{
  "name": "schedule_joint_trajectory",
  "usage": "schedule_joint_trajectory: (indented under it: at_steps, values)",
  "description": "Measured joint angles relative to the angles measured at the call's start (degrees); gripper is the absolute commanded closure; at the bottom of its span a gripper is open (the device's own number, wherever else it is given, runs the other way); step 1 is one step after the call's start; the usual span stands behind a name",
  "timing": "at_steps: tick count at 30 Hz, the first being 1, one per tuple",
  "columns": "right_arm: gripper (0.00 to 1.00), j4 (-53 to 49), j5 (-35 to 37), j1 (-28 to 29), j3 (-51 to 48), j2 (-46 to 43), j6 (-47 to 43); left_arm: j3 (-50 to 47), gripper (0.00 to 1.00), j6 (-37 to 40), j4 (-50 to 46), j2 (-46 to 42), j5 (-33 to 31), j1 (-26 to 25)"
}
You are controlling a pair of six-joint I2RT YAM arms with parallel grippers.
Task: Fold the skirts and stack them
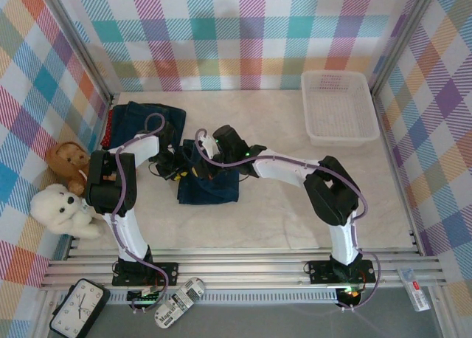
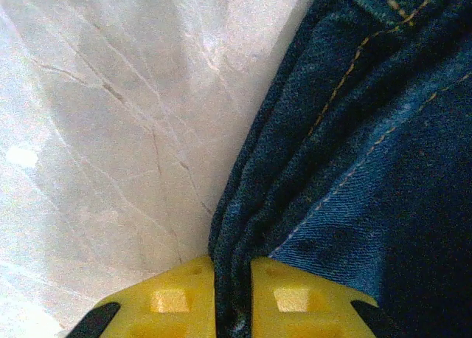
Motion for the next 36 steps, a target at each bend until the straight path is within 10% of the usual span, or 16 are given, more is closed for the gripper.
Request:
schedule_joint_trajectory:
  at_steps: [7, 16, 20, 24, 36]
  values:
    - [0.97, -3.4, 1.2, 0.0, 0.0, 0.3, -2.3, 0.7, 0.78, 1.2, -1.5, 0.0, -1.1, 0.0]
    - [0.52, -10.1, 0.1, -0.7, 0.7, -1.6, -5.6, 3.6, 0.63, 3.6, -8.6, -2.1, -4.9, 0.7]
    - [0.58, -12.1, 1.3, -3.6, -0.4, -6.4, -6.7, 5.4, 0.64, 4.2, -12.6, -8.1, -10.0, 1.0]
    - [0.84, -15.3, 3.3, -8.3, 2.9, -5.6, -10.1, 5.8, 0.66, 3.8, -13.6, -13.7, -10.3, 1.0]
    - [0.95, -35.2, 6.4, -12.0, 37.3, 25.1, -18.4, -1.1, 0.69, -4.9, -5.6, -16.5, 2.5, -8.3]
